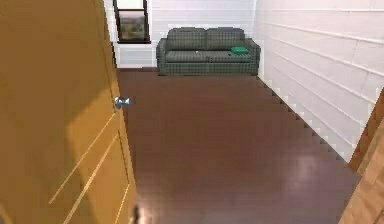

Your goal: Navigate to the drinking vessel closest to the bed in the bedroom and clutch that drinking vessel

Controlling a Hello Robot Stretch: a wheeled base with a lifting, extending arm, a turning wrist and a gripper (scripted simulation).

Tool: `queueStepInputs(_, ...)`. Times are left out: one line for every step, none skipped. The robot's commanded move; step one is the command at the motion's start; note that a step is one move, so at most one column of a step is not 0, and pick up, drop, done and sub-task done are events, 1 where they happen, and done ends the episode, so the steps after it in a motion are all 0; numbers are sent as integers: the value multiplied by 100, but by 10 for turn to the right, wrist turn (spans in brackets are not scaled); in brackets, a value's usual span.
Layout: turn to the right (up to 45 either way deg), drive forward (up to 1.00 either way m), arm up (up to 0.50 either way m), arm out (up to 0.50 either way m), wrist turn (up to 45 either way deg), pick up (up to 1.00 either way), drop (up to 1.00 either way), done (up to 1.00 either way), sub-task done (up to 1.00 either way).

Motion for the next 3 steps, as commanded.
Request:
queueStepInputs(0, 50, 0, 0, 0, 0, 0, 0, 0)
queueStepInputs(390, 0, 0, 0, 0, 0, 0, 0, 0)
queueStepInputs(30, 0, 0, 0, 0, 0, 0, 0, 0)
